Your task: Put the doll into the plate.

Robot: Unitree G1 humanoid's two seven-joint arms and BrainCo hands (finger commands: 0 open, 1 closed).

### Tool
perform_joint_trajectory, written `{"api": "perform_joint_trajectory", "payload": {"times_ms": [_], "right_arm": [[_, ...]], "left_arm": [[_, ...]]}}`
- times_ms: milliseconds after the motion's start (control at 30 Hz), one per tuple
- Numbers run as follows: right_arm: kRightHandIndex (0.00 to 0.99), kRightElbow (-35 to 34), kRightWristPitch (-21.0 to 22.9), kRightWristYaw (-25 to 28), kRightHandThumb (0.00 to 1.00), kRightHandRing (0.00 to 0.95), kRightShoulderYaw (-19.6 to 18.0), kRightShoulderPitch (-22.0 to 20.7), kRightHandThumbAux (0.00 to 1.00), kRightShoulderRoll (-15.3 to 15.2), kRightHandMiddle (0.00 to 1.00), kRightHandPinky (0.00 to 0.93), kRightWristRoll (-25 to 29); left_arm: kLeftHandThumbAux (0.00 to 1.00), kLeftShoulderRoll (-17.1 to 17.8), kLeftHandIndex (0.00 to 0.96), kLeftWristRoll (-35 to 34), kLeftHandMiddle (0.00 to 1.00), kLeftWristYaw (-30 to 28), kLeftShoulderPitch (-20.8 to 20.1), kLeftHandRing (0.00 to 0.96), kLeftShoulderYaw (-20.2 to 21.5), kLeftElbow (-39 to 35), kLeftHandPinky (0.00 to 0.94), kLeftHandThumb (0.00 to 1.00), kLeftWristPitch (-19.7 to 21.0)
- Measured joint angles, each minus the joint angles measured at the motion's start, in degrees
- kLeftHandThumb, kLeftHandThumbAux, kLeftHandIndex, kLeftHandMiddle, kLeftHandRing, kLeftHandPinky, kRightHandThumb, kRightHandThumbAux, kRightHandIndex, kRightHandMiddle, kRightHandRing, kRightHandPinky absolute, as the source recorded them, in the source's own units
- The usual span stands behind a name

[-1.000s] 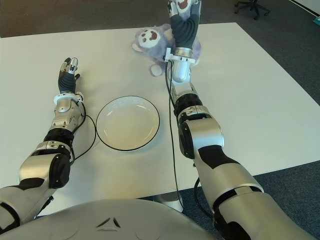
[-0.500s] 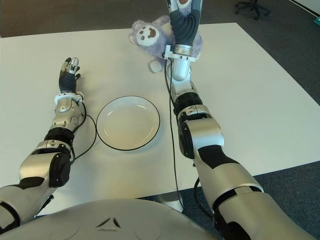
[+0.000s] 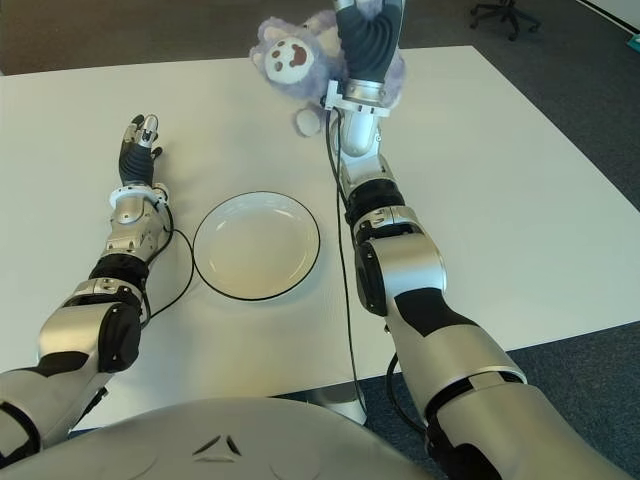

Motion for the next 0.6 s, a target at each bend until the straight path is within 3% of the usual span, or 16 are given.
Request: {"api": "perform_joint_trajectory", "payload": {"times_ms": [400, 600], "right_arm": [[0.442, -0.5, 0.0, -2.7, 0.746, 0.845, 0.5, -2.5, 0.703, 0.0, 0.829, 0.828, -2.8], [0.442, -0.5, 0.6, -6.5, 0.748, 0.838, 1.0, -3.9, 0.702, 0.0, 0.825, 0.821, -5.3]], "left_arm": [[0.394, 0.2, 0.0, 0.0, 0.089, 0.0, -0.7, 0.096, 0.0, 1.4, 0.057, 0.0, -0.3], [0.392, 0.3, 0.0, 0.0, 0.09, 0.0, -1.4, 0.099, 0.0, 2.3, 0.053, 0.0, -0.3]]}}
